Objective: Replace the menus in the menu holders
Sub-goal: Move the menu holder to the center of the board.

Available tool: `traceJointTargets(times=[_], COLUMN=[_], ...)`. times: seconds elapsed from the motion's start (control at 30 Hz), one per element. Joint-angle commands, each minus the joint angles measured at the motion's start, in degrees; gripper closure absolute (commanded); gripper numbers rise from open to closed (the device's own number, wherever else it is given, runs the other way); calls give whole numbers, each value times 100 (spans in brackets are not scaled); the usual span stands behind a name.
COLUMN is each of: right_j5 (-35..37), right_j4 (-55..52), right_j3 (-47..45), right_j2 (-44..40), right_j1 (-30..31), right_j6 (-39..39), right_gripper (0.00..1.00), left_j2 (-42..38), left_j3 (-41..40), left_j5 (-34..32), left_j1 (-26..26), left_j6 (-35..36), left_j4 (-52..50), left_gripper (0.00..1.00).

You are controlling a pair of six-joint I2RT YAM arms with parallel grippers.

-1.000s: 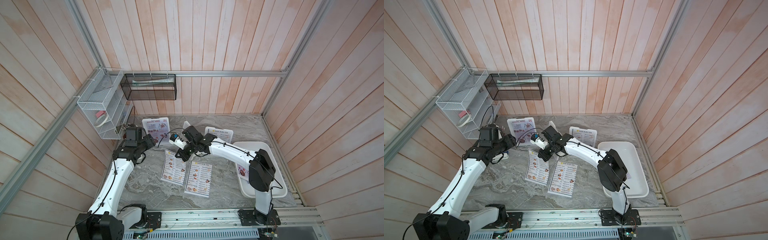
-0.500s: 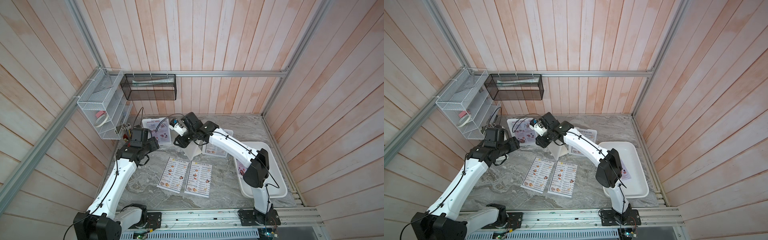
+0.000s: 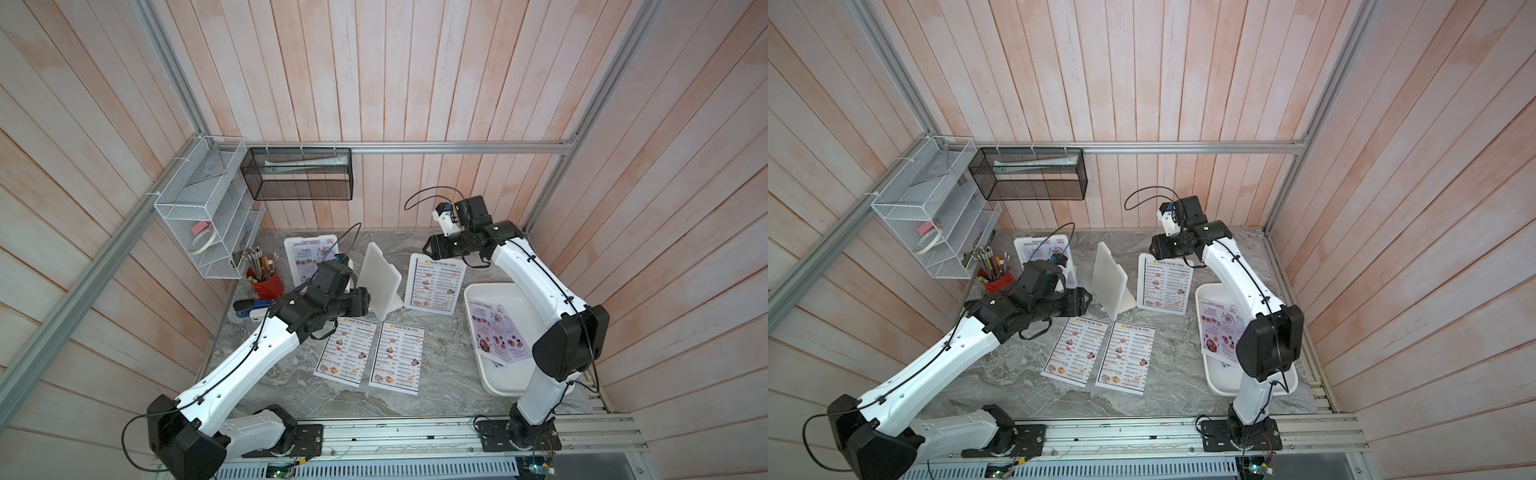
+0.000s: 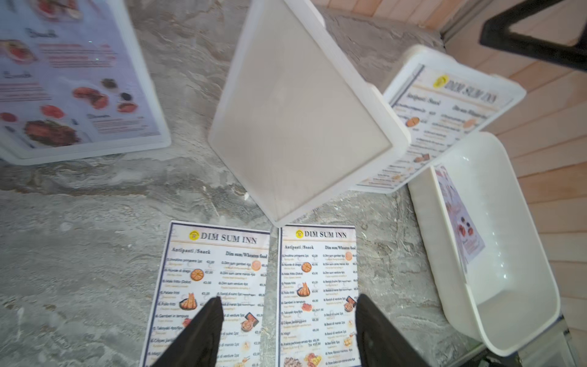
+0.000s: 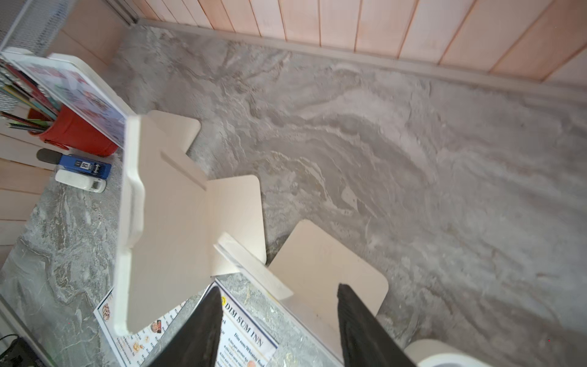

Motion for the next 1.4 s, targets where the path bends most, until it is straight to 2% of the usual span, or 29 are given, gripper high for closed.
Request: traceJointTargets(times=[0.0, 0.07, 0.17, 0.27, 0.37, 0.53, 0.7, 0.83, 0.93, 1.03, 1.17, 1.37], right_j5=[342, 309, 138, -276, -807, -1017, -746, -1105, -1247, -1503, -1205, -987], right_j4=[312, 786, 1205, 1364, 1734, 1505, 1581, 1776, 2079, 2357, 2719, 3465], right_j3=[-719, -1709, -2945, -3798, -4297, -4075, -4594, -4865, -5089, -5227, -5304, -5306], right_j2=[-912, -1660, -2630, -3191, -3451, -3270, -3551, -3474, -3680, -3807, -3646, -3209], right_j1=[-323, -675, -1384, -2297, -2795, -2805, -2802, -2768, -2597, -2326, -1845, -1786], right_j6=[686, 1095, 1508, 1778, 1783, 1594, 1885, 1832, 1831, 1831, 1843, 1830], right_gripper=[40, 39, 37, 37, 37, 37, 38, 44, 43, 40, 36, 34], left_j2=[196, 364, 586, 805, 1050, 1162, 1456, 1754, 1822, 1821, 1732, 1578], left_j3=[200, 436, 643, 691, 845, 928, 822, 881, 942, 1030, 1046, 1009], left_j5=[246, 214, 316, 538, 386, 263, 876, 562, 139, 12, -4, -5], left_j1=[-707, -1135, -1512, -1730, -1902, -1898, -1972, -1991, -1991, -1951, -1898, -1893], left_j6=[371, 494, 361, 144, 90, 8, -252, -526, -665, -702, -695, -705], left_j4=[324, 276, 383, 704, 681, 706, 1203, 1223, 1176, 1098, 1072, 1066], left_gripper=[32, 32, 32, 32, 32, 31, 31, 32, 32, 32, 32, 32])
